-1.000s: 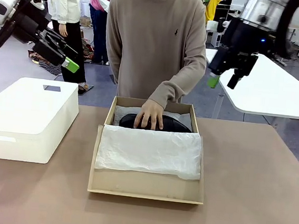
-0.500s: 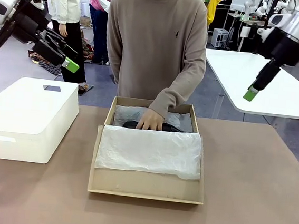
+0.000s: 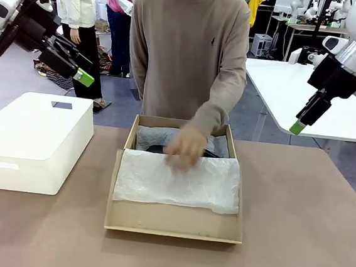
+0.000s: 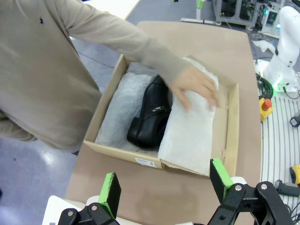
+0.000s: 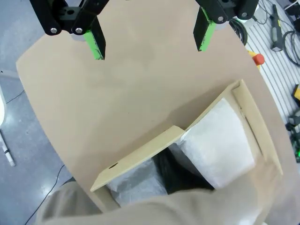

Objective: Pack the shoes into the box.
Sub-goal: Close the Shoes Box.

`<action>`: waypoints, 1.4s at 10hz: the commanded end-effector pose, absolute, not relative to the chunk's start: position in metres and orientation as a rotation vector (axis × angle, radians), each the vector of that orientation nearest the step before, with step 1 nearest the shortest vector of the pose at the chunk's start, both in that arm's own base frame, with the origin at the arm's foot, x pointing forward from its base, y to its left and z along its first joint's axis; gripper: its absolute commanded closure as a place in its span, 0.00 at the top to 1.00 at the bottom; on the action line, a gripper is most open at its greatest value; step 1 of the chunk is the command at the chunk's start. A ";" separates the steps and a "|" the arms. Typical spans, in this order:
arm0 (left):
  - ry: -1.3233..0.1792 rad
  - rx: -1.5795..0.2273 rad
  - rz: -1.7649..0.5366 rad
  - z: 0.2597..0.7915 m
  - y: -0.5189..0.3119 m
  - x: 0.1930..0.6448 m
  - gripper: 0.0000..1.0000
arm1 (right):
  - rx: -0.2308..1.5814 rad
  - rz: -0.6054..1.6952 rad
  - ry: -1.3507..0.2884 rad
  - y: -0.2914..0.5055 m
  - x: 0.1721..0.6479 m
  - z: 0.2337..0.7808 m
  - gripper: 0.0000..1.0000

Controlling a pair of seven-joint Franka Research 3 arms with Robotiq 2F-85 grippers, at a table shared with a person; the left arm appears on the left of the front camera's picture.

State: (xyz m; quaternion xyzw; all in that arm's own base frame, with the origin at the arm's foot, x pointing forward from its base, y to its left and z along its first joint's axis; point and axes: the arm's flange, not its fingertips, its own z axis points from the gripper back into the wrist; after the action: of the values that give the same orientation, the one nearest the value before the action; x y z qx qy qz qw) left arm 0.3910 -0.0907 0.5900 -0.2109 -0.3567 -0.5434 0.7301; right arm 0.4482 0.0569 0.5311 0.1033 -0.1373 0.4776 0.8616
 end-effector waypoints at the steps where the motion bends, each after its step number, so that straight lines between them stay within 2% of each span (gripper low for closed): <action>1: -0.807 -0.480 -1.208 0.590 -0.091 0.392 1.00 | 0.211 1.006 -0.299 0.057 0.449 0.540 1.00; 4: -0.807 -0.480 -1.208 0.590 -0.091 0.392 1.00 | 0.214 1.003 -0.294 0.057 0.449 0.535 1.00; 6: -0.807 -0.480 -1.208 0.590 -0.091 0.392 1.00 | 0.272 1.041 -0.452 0.053 0.442 0.544 0.61; 9: -0.807 -0.480 -1.208 0.590 -0.091 0.392 1.00 | 0.318 1.185 -0.512 0.037 0.452 0.530 0.02; 12: -0.807 -0.480 -1.208 0.590 -0.091 0.392 1.00 | 0.320 1.241 -0.561 0.036 0.465 0.506 0.00; 14: -0.807 -0.480 -1.208 0.590 -0.091 0.392 1.00 | 0.361 1.316 -0.530 0.036 0.477 0.488 0.00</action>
State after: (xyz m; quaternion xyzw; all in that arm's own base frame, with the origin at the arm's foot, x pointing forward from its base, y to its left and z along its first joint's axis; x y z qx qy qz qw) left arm 0.3910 -0.0907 0.5900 -0.2110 -0.3567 -0.5434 0.7300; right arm 0.4684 0.0401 0.4964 0.1503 -0.2327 0.5812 0.7651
